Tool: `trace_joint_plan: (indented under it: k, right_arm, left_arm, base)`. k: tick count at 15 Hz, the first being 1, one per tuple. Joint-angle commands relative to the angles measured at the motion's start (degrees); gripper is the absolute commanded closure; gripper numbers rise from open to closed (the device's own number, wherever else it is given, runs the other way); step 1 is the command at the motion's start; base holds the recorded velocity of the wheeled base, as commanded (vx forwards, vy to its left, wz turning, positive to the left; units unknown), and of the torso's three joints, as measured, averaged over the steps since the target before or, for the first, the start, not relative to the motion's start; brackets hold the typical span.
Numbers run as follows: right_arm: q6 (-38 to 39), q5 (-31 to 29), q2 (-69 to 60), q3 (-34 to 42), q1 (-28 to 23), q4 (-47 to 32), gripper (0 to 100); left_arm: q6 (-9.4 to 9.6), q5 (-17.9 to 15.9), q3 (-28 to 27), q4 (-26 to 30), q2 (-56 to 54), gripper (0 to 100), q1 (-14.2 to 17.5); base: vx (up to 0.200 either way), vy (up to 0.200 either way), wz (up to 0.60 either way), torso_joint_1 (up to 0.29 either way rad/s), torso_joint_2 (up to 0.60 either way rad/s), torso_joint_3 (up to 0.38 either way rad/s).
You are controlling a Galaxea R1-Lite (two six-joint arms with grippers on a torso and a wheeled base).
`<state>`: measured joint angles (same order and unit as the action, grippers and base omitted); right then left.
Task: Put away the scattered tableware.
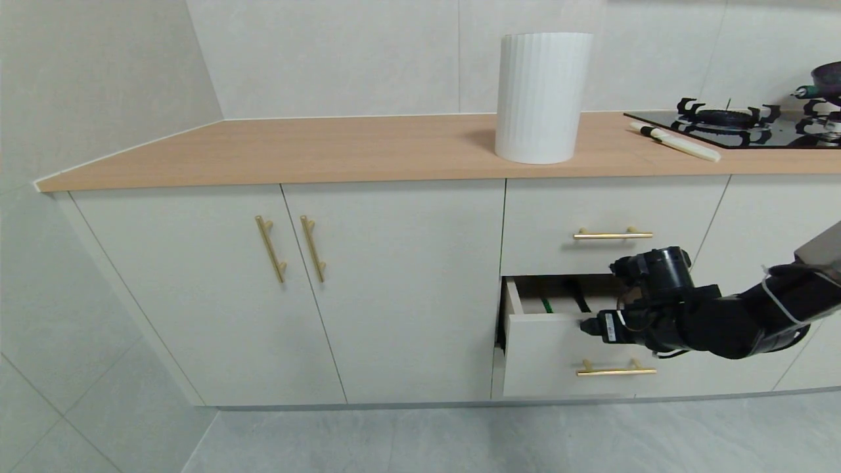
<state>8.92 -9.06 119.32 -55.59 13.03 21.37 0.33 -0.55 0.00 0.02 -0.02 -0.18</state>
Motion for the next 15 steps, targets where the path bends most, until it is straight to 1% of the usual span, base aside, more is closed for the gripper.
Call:
trace_joint_plan:
  k: [1,3,4,6,8,10,13,15]
  right_arm:
    - [0.13,-0.35,4.69,-3.91,-0.73,0.08,0]
    - [0.22,-0.79,6.10,-5.41,-1.25,0.60,0]
    - [0.39,-1.49,7.77,-6.81,-1.43,2.54,0]
    - [0.31,-1.67,9.09,-7.34,-1.69,5.08,0]
    - [0.31,-1.75,10.58,-7.96,-2.13,9.04,0]
    - [0.57,-2.90,14.01,-9.19,-3.19,14.67,0]
    - [1.27,-4.30,17.26,-10.77,-3.80,18.44,0]
    - [3.12,-5.09,18.67,-12.79,-3.89,18.88,0]
  left_arm:
    - [0.02,0.02,0.00,-0.02,0.02,0,0.01]
    - [0.02,0.02,0.00,-0.02,0.02,0,0.01]
    - [0.02,0.02,0.00,-0.02,0.02,0,0.01]
    - [0.02,0.02,0.00,-0.02,0.02,0,0.01]
    - [0.02,0.02,0.00,-0.02,0.02,0,0.01]
    - [0.02,0.02,0.00,-0.02,0.02,0,0.01]
    - [0.02,0.02,0.00,-0.02,0.02,0,0.01]
    - [0.02,0.02,0.00,-0.02,0.02,0,0.01]
  base:
    - [0.000,0.000,0.00,0.000,0.00,0.000]
    - [0.000,0.000,0.00,0.000,0.00,0.000]
    - [0.000,0.000,0.00,0.000,0.00,0.000]
    - [0.000,0.000,0.00,0.000,0.00,0.000]
    - [0.000,0.000,0.00,0.000,0.00,0.000]
    - [0.000,0.000,0.00,0.000,0.00,0.000]
    - [0.000,0.000,0.00,0.000,0.00,0.000]
    - [0.000,0.000,0.00,0.000,0.00,0.000]
